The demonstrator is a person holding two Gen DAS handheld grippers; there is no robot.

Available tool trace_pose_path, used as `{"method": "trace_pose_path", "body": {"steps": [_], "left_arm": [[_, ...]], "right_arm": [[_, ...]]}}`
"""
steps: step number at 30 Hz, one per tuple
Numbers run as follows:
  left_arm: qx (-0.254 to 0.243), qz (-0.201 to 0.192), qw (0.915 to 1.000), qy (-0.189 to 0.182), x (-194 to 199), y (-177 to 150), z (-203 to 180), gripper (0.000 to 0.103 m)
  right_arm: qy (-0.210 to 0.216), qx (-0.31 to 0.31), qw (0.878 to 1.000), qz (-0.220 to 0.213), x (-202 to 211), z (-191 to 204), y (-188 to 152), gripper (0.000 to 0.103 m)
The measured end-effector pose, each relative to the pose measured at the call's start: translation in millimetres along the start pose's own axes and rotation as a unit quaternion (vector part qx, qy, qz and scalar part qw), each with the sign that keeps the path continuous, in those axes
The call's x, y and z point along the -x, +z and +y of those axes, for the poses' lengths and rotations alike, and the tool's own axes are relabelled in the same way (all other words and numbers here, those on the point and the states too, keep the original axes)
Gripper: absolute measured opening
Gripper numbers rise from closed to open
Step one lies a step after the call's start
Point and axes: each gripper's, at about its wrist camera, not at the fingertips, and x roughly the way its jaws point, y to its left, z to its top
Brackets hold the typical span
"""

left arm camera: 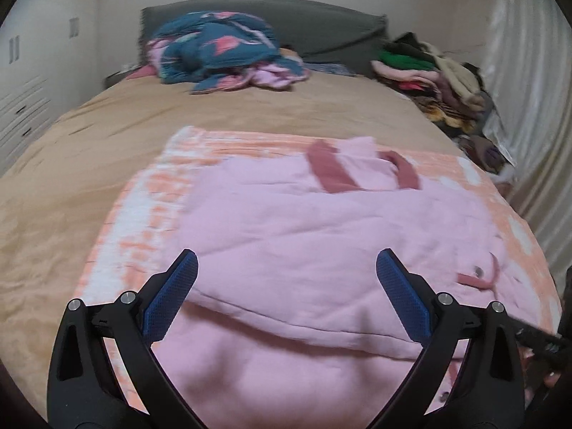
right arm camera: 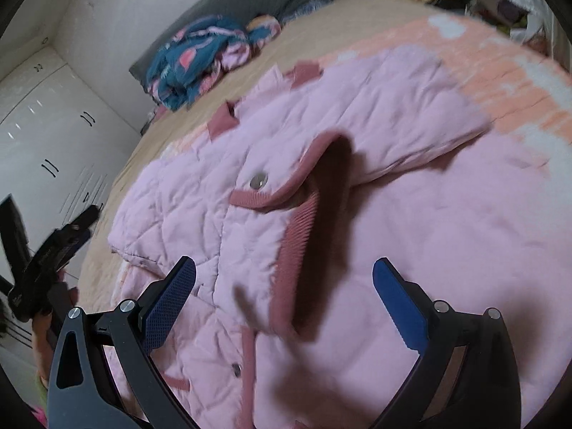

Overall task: Fold large clothes
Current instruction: 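Grasp the ribbed hem edge of the jacket with the right gripper, then fold the held ribbed edge over the jacket body and open the right gripper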

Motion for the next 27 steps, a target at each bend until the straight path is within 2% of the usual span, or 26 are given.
{"method": "trace_pose_path", "body": {"steps": [2,4,5,6,7,9,13,19,24,27], "left_arm": [[0.018,0.001,0.9998,-0.001,0,3,14,0.093],[0.034,0.001,0.9994,0.001,-1,5,28,0.093],[0.042,0.002,0.9991,0.002,-1,5,35,0.093],[0.05,0.003,0.9987,0.003,-2,6,41,0.093],[0.056,0.002,0.9984,0.004,-2,6,46,0.093],[0.076,0.001,0.9971,0.008,-4,6,60,0.093],[0.115,0.001,0.9933,0.011,-9,7,84,0.093],[0.134,-0.006,0.9909,0.01,-12,11,94,0.093],[0.116,-0.01,0.9932,-0.003,-19,16,81,0.093],[0.097,-0.001,0.9952,-0.013,-26,16,67,0.093]], "right_arm": [[-0.005,-0.012,1.0,0.008,-14,-1,0,0.099],[-0.019,-0.004,1.0,-0.008,-18,3,2,0.096],[-0.022,0.001,1.0,-0.014,-18,5,2,0.081],[-0.009,0.008,1.0,-0.017,-18,7,3,0.055],[-0.005,0.015,1.0,-0.02,-18,10,4,0.046],[0.001,0.052,0.998,-0.035,-12,22,9,0.02],[-0.008,0.129,0.988,-0.079,10,54,31,0.015],[-0.02,0.2,0.969,-0.144,47,84,78,0.015],[-0.059,0.218,0.959,-0.172,55,74,108,0.014],[-0.076,0.206,0.962,-0.161,47,53,112,0.014]]}}
